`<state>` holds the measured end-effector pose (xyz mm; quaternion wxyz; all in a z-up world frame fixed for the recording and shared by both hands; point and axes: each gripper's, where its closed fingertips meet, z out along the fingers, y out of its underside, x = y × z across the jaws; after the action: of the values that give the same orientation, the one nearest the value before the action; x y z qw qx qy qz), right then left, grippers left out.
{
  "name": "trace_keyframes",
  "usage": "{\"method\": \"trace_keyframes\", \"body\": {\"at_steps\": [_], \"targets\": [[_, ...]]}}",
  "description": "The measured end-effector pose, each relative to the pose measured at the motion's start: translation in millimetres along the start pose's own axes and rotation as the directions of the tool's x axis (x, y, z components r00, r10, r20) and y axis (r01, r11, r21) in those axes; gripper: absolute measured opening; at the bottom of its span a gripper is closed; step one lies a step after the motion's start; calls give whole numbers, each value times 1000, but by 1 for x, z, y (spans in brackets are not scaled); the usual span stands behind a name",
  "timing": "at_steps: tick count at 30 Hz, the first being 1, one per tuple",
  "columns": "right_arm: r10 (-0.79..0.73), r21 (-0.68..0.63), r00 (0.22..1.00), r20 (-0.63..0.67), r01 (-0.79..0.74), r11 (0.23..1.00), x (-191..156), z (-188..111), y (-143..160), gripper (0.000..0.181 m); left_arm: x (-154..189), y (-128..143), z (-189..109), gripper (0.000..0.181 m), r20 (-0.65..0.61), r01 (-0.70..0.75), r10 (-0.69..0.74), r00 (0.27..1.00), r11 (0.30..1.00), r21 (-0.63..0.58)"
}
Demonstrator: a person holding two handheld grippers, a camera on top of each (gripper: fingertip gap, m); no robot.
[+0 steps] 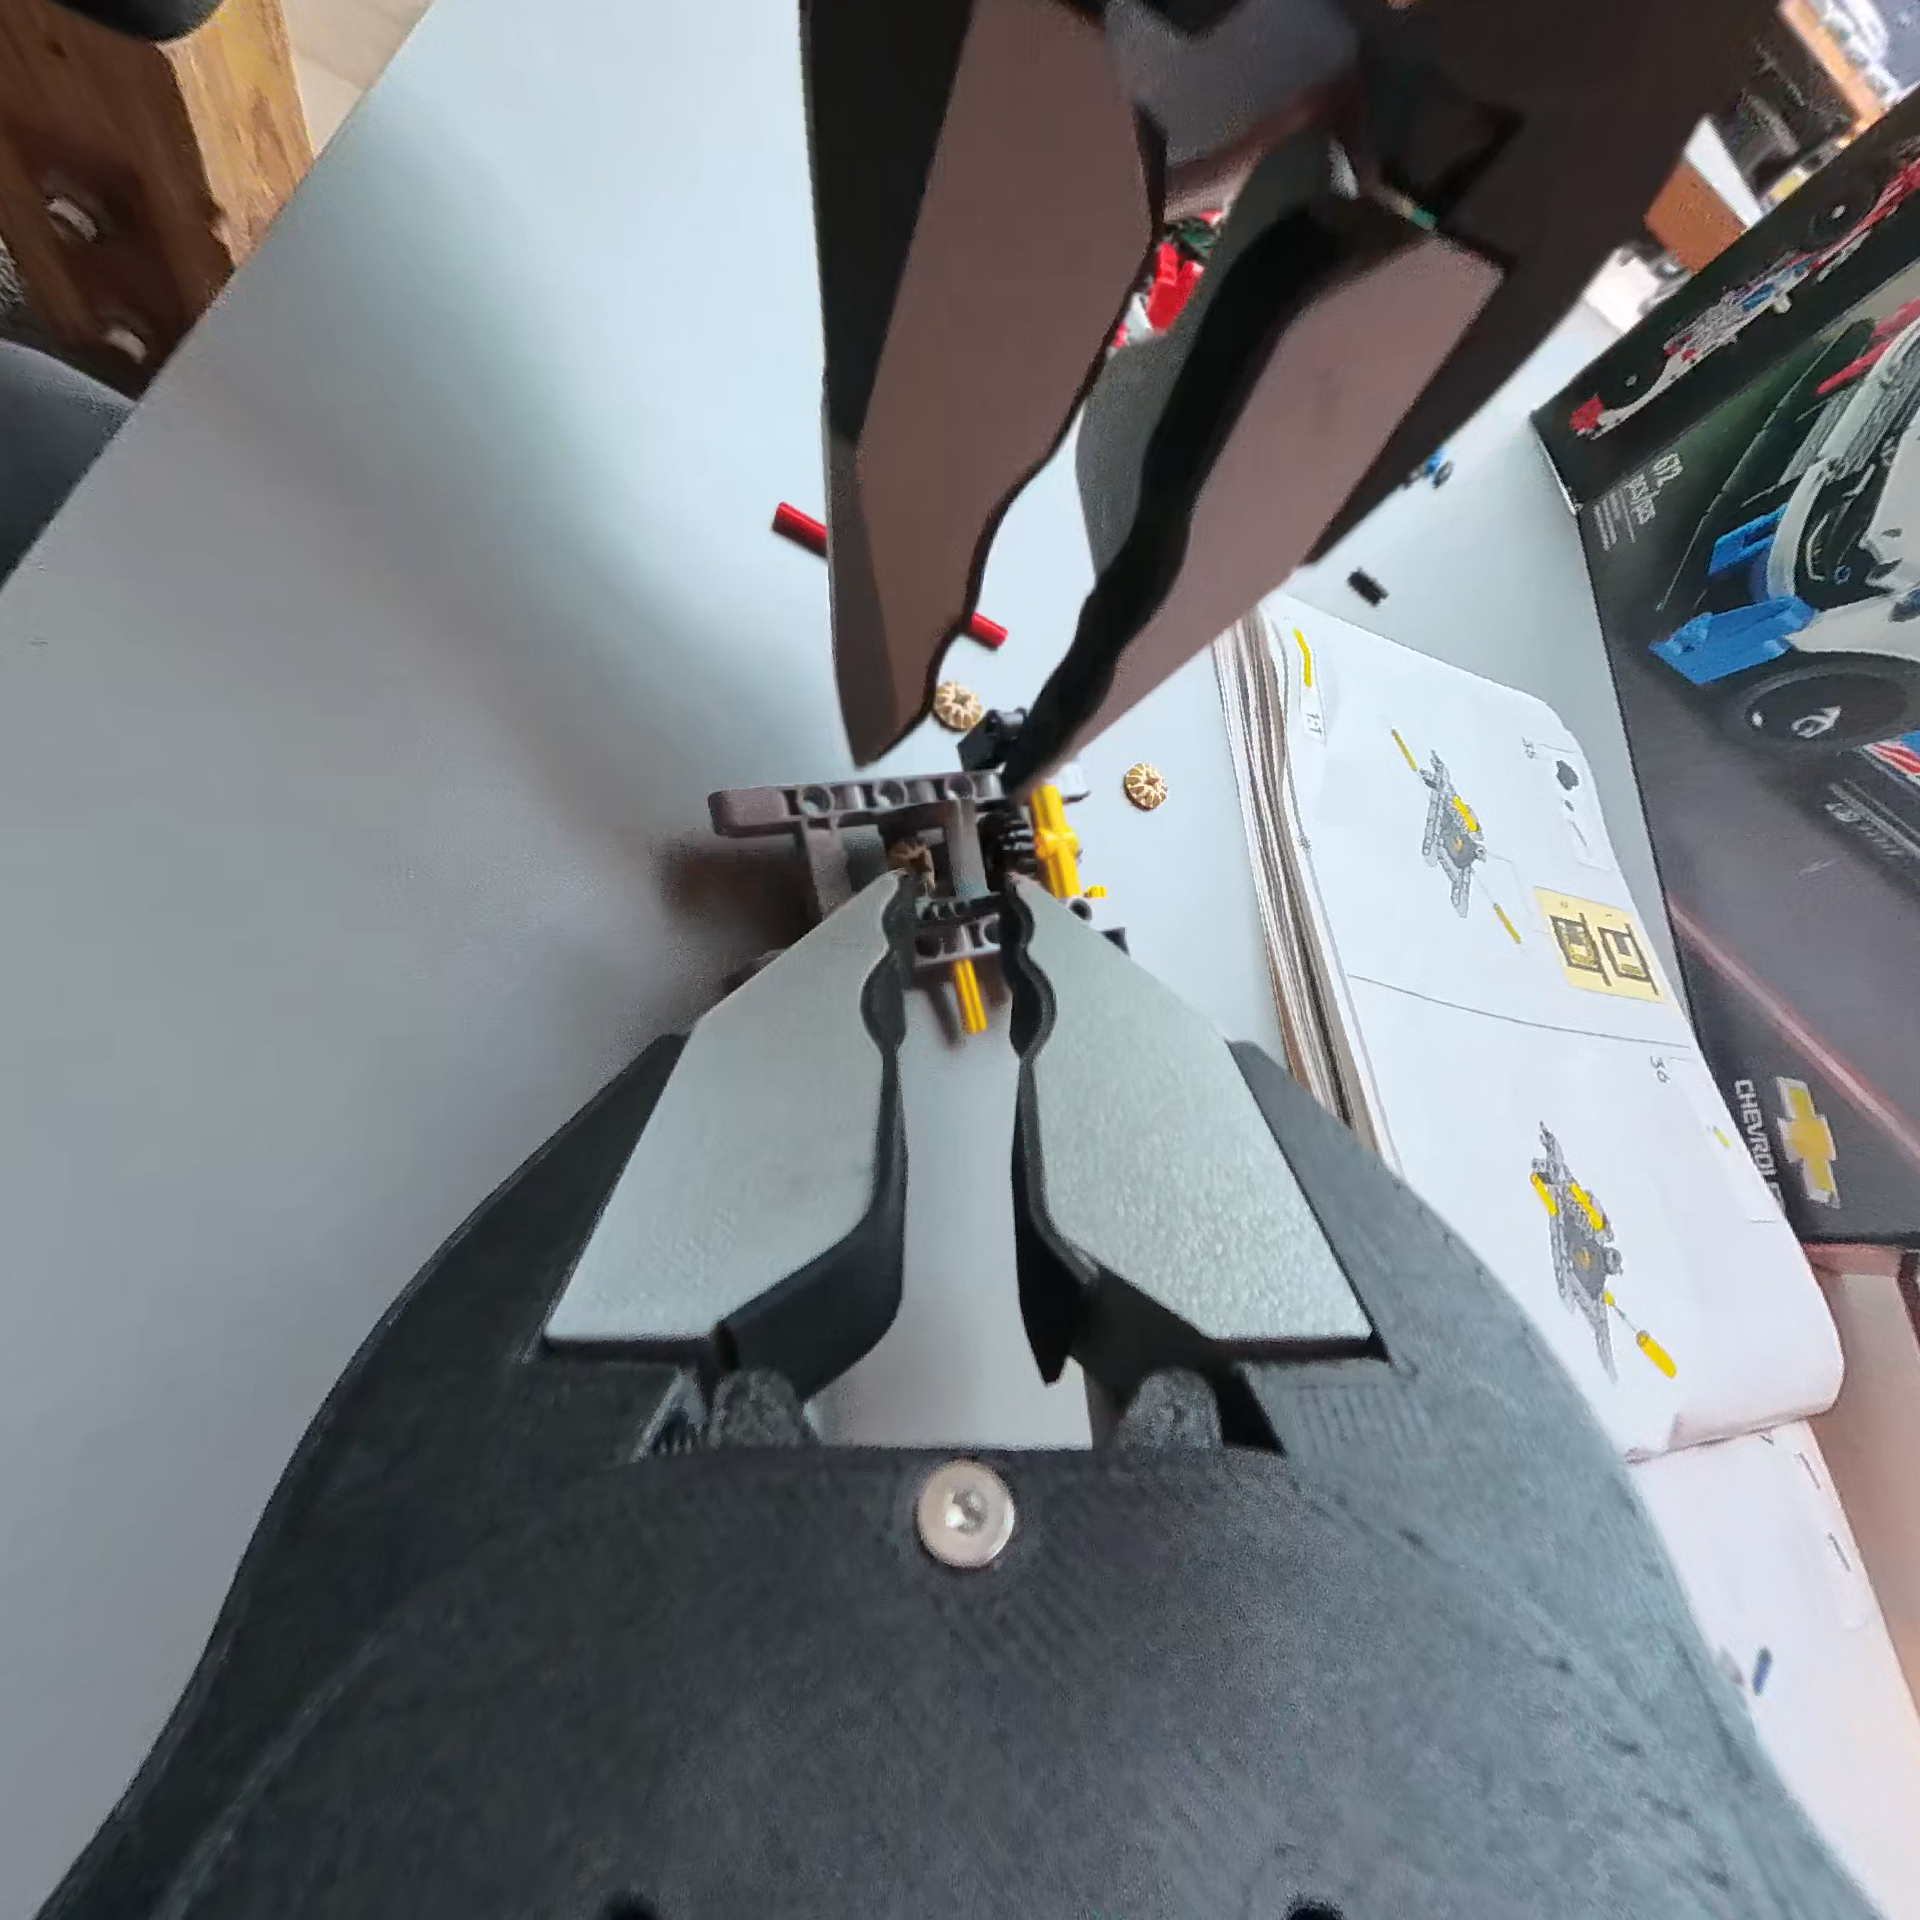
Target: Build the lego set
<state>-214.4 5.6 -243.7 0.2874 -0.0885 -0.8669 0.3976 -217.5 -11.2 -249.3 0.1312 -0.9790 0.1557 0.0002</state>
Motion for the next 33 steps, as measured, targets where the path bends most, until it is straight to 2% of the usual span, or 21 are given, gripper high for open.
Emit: {"method": "trace_keyframes", "body": {"at_steps": [4,7,22,33], "targets": [[19,5,1000,8,-20,1000,1,1,0,12,2,3,-6,25,-32,30,-28,999,998,54],[15,11,1000,2,-15,1000,2,1,-2,11,5,6,-2,24,-50,38,-35,998,998,48],[-55,-32,996,-64,53,998,4,5,0,8,6,3,-1,21,-17,77,-76,997,990,117],[-175,-73,976,-126,167,983,3,6,-2,6,9,4,-3,19,-51,120,-112,992,974,190]]}}
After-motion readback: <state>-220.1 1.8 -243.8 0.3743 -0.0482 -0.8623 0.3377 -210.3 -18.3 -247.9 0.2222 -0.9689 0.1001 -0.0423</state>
